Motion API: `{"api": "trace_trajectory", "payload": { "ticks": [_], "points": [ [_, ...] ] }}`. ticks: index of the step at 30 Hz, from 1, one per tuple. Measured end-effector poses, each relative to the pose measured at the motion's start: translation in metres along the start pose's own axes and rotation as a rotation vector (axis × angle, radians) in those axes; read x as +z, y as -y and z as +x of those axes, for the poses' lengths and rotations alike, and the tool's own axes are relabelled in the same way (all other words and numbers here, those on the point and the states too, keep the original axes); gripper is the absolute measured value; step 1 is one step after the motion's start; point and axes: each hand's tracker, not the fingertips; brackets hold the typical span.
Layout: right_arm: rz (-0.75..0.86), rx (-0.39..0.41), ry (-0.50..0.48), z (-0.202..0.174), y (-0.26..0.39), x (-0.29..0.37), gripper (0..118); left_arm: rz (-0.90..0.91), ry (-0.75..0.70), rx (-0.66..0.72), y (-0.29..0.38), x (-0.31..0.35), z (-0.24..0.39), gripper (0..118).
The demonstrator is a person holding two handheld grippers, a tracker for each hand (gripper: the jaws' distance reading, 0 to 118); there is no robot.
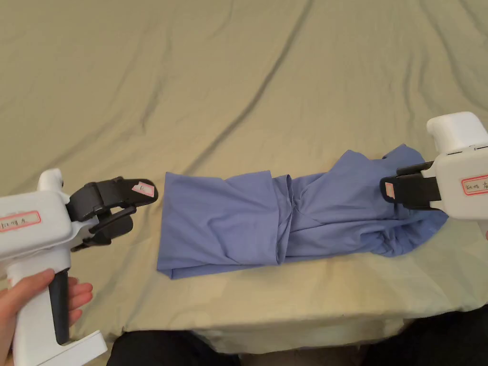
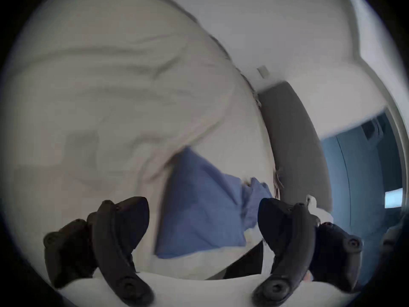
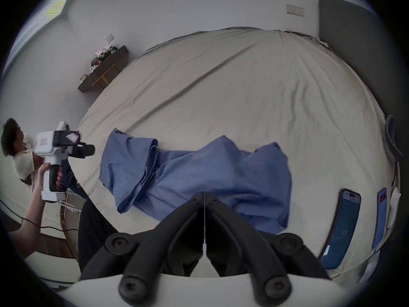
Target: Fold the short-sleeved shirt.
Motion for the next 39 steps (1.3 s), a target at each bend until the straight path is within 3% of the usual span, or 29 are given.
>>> {"api": "trace_trajectory", "payload": {
  "ticks": [4, 7, 10, 11, 13, 16, 20, 26, 28, 34, 39],
  "points": [
    [-0.015, 0.001, -0.014, -0.005, -0.005, -0.009, 4, -0.121, 0.130, 0.110, -0.001, -0.041, -0.008, 108],
    [-0.015, -0.004, -0.013, -0.005, -0.010, -0.011, 4, -0.199, 0.099, -0.020, 0.011, -0.082, 0.008, 108],
    [-0.012, -0.002, -0.008, -0.003, -0.013, -0.011, 4, -0.172, 0.177, -0.118, 0.019, -0.095, 0.029, 104],
    [-0.012, -0.003, -0.006, -0.001, -0.013, -0.012, 4, -0.199, 0.148, -0.117, 0.020, -0.099, 0.034, 89],
    [-0.014, -0.006, -0.003, 0.002, -0.013, -0.013, 4, -0.153, 0.024, -0.189, 0.023, -0.098, 0.037, 13],
    [-0.018, -0.011, 0.000, 0.005, -0.011, -0.012, 4, -0.157, 0.099, -0.063, 0.019, -0.086, 0.027, 13],
    [-0.014, -0.011, -0.008, 0.007, -0.010, -0.009, 4, -0.121, 0.041, -0.078, 0.007, -0.043, 0.011, 13],
    [0.005, -0.010, -0.029, 0.009, -0.015, -0.012, 4, 0.030, -0.317, -0.195, -0.017, 0.021, 0.029, 13],
    [0.011, -0.011, -0.036, 0.009, -0.015, -0.013, 4, 0.055, -0.433, -0.314, -0.014, 0.026, 0.057, 13],
    [0.029, -0.025, -0.050, 0.018, -0.011, -0.007, 4, 0.016, -0.689, -0.570, 0.010, -0.031, 0.144, 13],
    [0.061, -0.059, -0.035, 0.036, -0.005, 0.006, 4, -0.080, -0.536, -0.682, 0.053, -0.101, 0.205, 13]
  ]
}}
